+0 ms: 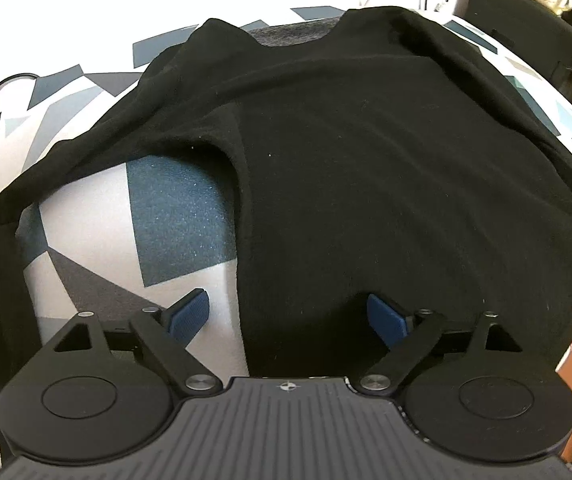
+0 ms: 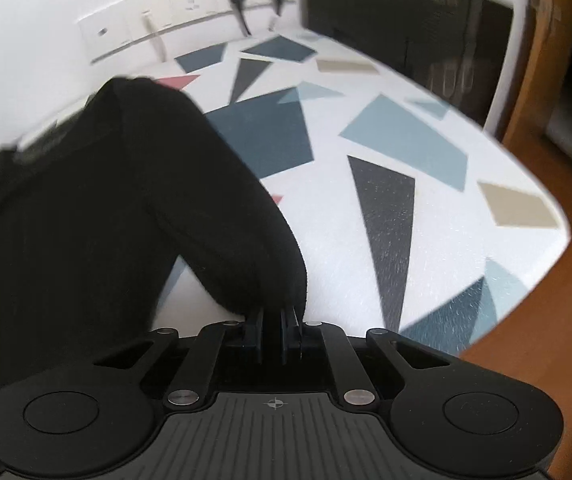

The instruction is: Fold clothes

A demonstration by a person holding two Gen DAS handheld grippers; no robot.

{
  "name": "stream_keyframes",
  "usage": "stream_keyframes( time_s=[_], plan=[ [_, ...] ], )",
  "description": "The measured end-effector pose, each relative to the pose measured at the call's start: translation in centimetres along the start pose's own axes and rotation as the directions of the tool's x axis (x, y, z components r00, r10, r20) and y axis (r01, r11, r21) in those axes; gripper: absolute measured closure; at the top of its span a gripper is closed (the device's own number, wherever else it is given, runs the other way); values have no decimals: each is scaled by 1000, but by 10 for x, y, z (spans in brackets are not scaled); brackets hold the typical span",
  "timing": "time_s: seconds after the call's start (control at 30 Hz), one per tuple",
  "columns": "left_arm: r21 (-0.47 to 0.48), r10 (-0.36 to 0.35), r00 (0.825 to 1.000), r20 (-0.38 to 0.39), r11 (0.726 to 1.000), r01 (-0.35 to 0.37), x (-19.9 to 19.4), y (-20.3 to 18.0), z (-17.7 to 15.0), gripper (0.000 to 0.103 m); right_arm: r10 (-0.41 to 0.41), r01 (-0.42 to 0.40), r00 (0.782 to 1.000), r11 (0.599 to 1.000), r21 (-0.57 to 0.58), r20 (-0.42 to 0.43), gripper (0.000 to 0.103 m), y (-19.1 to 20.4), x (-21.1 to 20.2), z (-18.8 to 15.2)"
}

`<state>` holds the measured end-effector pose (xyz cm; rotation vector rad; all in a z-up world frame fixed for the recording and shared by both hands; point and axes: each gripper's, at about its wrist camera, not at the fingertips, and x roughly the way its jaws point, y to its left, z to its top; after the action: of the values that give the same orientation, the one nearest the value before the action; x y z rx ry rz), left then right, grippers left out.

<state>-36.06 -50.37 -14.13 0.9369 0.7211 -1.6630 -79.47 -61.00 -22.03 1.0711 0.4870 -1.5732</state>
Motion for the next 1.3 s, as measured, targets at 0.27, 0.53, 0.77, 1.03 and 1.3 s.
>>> stream_keyframes(
  time_s=[0.27, 0.53, 0.77, 1.03, 1.3],
  plan=[
    [-165, 99, 994, -44, 981, -105, 4, -7, 11, 14, 199, -232, 949, 965, 118, 244, 95, -16, 33, 159],
    [-312, 178, 982, -70, 931, -191, 1, -17, 7, 14, 287, -267, 918, 958, -109, 272, 32, 2, 33, 206],
    [-264, 170, 982, -86, 946, -187, -4, -21, 5, 14, 280, -263, 953, 954, -141, 115, 38, -30, 40, 97],
    [-206, 91, 996, -23, 974, -93, -23, -13, -31, 14, 234, -186, 969, 898, -400, 75, 51, 2, 8, -5],
    [-76, 34, 999, 15, 997, -32, -53, -21, -65, 15, 225, -109, 969, 761, -640, 103, 54, 50, -20, -67]
  ],
)
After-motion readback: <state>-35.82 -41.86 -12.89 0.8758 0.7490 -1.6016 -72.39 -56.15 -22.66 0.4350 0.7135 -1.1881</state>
